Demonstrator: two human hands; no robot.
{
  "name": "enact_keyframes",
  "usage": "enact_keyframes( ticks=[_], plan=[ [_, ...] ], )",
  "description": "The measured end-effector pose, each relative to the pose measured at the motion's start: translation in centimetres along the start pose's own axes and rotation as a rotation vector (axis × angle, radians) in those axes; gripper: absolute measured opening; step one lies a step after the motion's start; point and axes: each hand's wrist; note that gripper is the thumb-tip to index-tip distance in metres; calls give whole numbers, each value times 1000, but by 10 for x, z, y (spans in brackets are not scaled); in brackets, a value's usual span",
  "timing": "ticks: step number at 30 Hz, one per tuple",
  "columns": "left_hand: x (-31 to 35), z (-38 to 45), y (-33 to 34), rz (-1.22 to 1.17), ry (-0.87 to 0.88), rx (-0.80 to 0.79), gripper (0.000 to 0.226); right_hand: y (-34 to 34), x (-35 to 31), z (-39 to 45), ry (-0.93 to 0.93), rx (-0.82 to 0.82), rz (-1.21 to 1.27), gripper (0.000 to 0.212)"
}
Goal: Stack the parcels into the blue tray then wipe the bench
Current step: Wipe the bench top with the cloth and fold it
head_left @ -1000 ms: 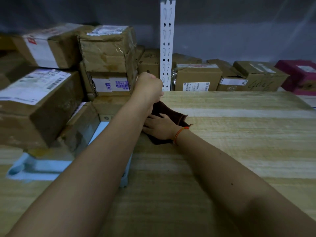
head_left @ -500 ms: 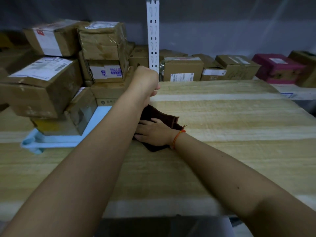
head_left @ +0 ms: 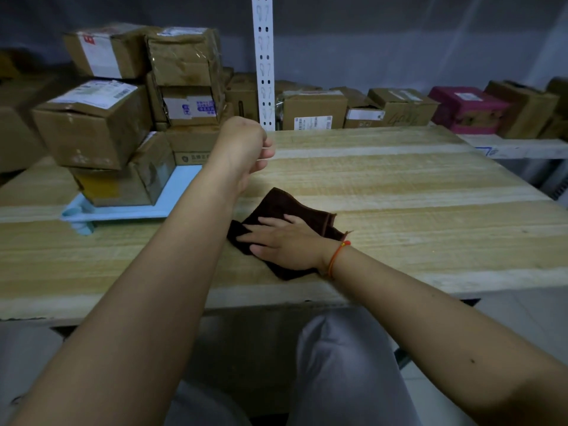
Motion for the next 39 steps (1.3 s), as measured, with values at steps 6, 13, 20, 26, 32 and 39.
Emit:
enact_keyframes(
  ticks=[6,13,20,26,32,39],
  plan=[
    [0,-16,-12,-59,32,18,22,21,-43,-7,105,105,9,47],
    [-6,-22,-11,-82,35,-10,18,42,-100,8,152,198,-112,52],
    [-13,-20,1,-48,10,-50,17,35,-56,-13,327,183,-97,57],
    [-25,-15,22,-16,-31,-80,18,10,25,-64,625,233,45,54],
    [-41,-11,50,135,-165,-119,15,-3,44,-76,615,854,402,42],
    [-60,-5,67,48,-433,-377,39,-32,35,-87,168,1113,1742,48]
  ],
)
Point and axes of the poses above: each hand's wrist, its own z-axis towards the middle knuckle, its own y-axis out of the palm, x = y × z, and after that the axes turned 6 degrees about -y, right-handed
